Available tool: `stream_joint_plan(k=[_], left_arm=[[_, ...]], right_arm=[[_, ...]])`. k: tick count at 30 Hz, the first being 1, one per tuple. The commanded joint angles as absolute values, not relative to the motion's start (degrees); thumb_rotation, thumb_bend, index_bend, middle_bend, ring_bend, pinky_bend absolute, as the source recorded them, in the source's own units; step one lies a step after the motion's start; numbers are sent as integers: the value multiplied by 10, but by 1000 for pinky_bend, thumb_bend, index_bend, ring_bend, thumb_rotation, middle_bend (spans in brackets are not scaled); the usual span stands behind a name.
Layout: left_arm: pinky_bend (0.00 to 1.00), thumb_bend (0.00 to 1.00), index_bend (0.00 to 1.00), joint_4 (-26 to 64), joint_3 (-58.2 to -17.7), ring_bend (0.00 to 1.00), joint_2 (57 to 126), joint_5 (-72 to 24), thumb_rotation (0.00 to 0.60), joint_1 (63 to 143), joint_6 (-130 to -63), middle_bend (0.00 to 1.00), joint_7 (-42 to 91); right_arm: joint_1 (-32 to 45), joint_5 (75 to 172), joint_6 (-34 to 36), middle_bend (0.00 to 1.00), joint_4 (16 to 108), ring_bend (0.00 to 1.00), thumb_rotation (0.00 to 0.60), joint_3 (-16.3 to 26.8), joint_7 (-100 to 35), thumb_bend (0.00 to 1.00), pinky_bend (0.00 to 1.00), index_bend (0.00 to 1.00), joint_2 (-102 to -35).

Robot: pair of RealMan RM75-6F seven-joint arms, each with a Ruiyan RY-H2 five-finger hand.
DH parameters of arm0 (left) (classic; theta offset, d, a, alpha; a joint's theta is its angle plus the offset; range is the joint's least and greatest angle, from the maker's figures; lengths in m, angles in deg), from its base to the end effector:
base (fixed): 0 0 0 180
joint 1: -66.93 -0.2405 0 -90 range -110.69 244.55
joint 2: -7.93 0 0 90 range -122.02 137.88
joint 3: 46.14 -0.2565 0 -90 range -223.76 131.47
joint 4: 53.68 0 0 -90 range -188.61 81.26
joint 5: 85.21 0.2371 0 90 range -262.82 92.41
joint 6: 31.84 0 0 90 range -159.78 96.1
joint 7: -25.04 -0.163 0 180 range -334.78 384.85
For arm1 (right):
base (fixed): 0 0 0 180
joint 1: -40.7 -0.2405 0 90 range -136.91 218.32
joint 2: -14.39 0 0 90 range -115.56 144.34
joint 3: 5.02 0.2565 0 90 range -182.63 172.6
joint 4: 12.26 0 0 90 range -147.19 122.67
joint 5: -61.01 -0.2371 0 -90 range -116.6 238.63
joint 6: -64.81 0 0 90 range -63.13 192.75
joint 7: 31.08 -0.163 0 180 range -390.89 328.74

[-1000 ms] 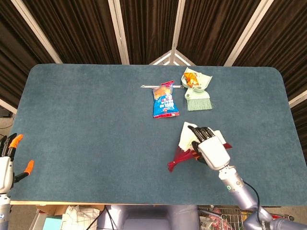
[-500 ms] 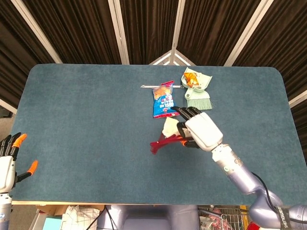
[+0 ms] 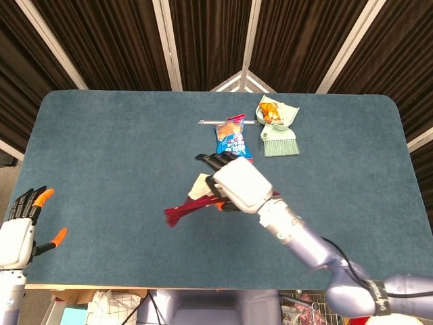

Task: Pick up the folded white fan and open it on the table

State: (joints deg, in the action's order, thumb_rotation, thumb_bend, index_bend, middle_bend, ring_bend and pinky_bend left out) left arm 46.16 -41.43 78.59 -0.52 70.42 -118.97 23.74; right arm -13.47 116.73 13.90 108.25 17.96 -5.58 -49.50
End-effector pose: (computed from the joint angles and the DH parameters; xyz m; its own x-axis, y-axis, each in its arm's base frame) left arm -0.2811 0.1991 0.0994 0.1807 -0.0403 0.9827 0.9835 0.0191 -0.1801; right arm 0.0383 -0.3308 0.0691 0.3834 -0.1755 0.9068 -0.7234 -0.6675 0.1766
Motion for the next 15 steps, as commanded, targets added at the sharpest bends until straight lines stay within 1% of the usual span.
stream_joint_plan(k=[1, 6, 15], left_arm=[[31, 355, 169, 458, -410, 0, 793, -7, 600, 716, -1177, 57, 244], [32, 354, 199, 451, -395, 0, 810, -11, 600, 741, -1151, 59, 256], [31, 352, 221, 437, -355, 0, 854, -53, 600, 800, -1088, 58, 259]], right_arm=[[-165, 1134, 136, 180, 1068, 227, 600, 181, -39, 560, 238, 841, -527], [-193, 1112, 131, 180, 1042, 227, 600, 179, -32, 560, 238, 841, -557], [-232, 1086, 127, 180, 987, 227, 600, 188, -46, 560, 238, 841, -601]])
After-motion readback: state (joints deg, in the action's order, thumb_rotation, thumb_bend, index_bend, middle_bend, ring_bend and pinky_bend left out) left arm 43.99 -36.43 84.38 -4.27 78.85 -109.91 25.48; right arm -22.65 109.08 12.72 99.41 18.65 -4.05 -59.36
